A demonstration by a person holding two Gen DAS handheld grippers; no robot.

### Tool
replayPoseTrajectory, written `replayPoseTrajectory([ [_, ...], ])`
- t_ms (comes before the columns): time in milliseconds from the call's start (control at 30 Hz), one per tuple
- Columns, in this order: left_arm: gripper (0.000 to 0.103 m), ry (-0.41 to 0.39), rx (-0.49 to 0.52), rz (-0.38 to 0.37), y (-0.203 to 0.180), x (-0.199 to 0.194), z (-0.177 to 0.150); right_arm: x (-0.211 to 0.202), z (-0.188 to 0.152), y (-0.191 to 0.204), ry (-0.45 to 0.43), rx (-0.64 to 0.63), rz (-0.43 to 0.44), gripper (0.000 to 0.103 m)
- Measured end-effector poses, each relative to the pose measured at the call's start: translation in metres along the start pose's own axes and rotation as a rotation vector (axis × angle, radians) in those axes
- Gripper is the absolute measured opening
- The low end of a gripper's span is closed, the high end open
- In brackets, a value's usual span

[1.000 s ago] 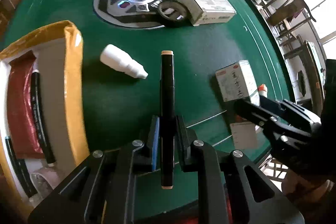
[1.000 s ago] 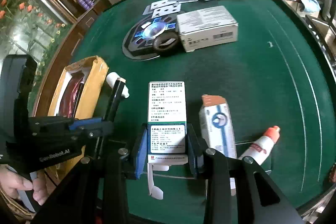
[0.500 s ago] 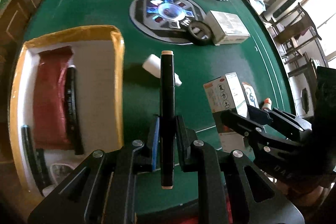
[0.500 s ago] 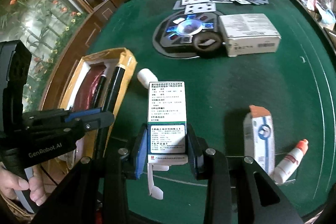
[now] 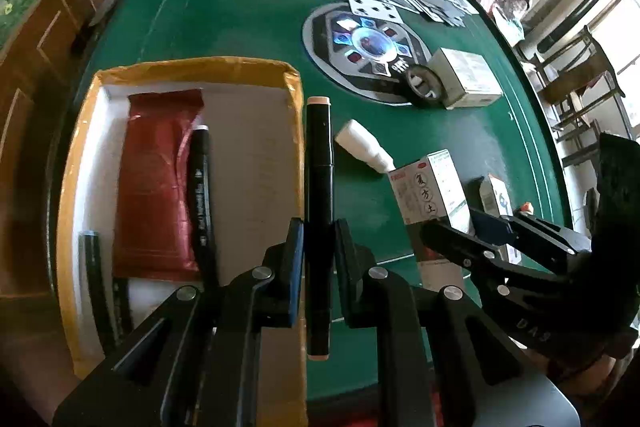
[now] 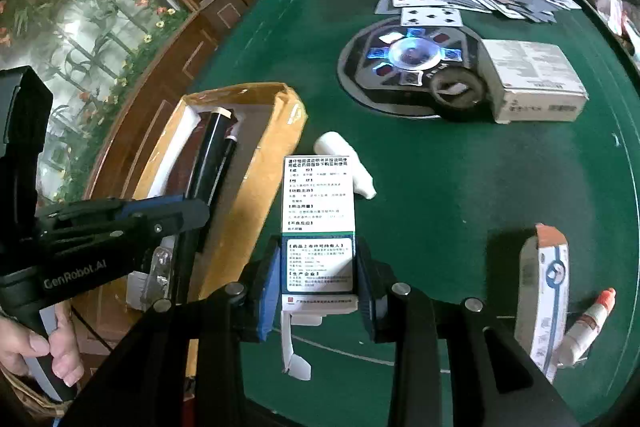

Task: Organize objects
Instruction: 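Lower the marker and medicine box into the tray and open both grippers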

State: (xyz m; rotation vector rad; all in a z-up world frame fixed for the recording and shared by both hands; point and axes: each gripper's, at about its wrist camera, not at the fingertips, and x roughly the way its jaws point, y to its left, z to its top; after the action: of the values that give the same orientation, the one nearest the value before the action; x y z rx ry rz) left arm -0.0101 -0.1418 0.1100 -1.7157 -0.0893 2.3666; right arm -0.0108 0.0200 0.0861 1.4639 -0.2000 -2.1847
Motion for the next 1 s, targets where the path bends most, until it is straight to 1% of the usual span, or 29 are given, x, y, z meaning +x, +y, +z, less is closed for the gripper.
replayPoseTrajectory([
  [233,0.014,-0.019,-0.036,0.015,0.028,-0.01,0.004,0.006,0.006,0.017,-0.002,-0.017,0.01,0.033],
  [567,0.014,-0.042,-0.089,0.066,0.087,-0.025,0.021,0.02,0.02,0.043,-0.007,-0.003,0.033,0.033],
  [700,0.014,-0.026,-0.103,0.098,0.117,-0.022,0.03,0.027,0.027,0.055,-0.012,0.012,0.049,0.033],
  [800,0.014,-0.012,-0.095,0.117,0.136,-0.018,0.036,0.033,0.031,0.065,-0.016,0.016,0.055,0.033],
  [1000,0.014,0.03,-0.054,0.127,0.158,0.004,0.047,0.047,0.04,0.079,-0.012,0.039,0.05,0.033],
])
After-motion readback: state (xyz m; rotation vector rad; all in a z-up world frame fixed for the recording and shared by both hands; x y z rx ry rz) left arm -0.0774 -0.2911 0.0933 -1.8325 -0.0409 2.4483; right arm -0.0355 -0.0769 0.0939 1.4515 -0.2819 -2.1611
